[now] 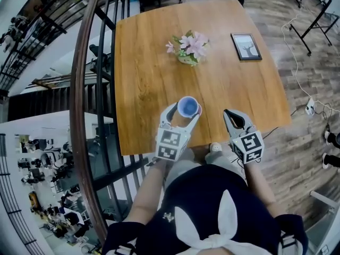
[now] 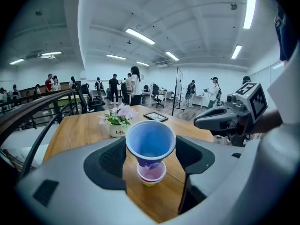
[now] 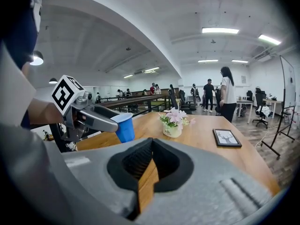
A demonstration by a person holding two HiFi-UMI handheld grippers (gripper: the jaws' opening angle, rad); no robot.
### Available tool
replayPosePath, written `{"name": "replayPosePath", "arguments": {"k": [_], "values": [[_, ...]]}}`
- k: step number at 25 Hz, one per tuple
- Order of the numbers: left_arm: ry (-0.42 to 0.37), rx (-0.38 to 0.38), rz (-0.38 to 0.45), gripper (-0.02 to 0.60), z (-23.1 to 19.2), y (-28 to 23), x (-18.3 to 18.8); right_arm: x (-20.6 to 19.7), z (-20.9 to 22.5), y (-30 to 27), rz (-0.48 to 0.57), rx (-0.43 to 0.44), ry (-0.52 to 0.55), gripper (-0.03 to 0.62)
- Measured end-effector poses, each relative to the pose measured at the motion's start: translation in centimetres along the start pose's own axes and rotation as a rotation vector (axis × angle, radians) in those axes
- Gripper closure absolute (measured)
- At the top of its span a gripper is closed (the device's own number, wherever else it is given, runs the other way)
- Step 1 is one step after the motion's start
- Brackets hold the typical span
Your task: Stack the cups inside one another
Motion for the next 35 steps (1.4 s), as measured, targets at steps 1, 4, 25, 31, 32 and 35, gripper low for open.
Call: {"name": "replayPosePath", "arguments": {"k": [1,4,25,31,32,35], "values": [[0.004,-0.006,-0.009,0.238,0.0,-0.3,-0.2,0.0,0.0,0.1,-0.001,-0.002,-0.001,0.595],[0.02,-0.019,-0.034,0.238,0.1,-1.3,-1.1,-0.1,0.0,0.4,-0.001,-0.007,-0.001,0.595],[0.103,-0.043,-0.131,0.238,0.1,-4.6,-5.5,-1.1,-1.6,0.8,-0.031,0.005,0.002,0.595],[0.11,-0.035,-0.136,0.238,-0.3,-4.9,-6.0,-1.1,-1.7,0.7,-0.035,0.008,0.008,0.595],[0.108,-0.028,-0.132,0.238,-0.5,-5.0,-6.1,-1.1,-1.7,0.7,-0.034,0.009,0.009,0.595],[0.112,-0.02,-0.129,0.238,-0.7,-5.0,-6.4,-1.1,-1.8,0.6,-0.03,0.013,0.009,0.595]]}}
Point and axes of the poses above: the fingertips, and each gripper's own axes: y backward along the fingers, z to its right, x out of its top, the point moved 3 cm from there along y, backward along the fingers, and after that the axes turned 12 degrees about -x, right-handed, at the moved point
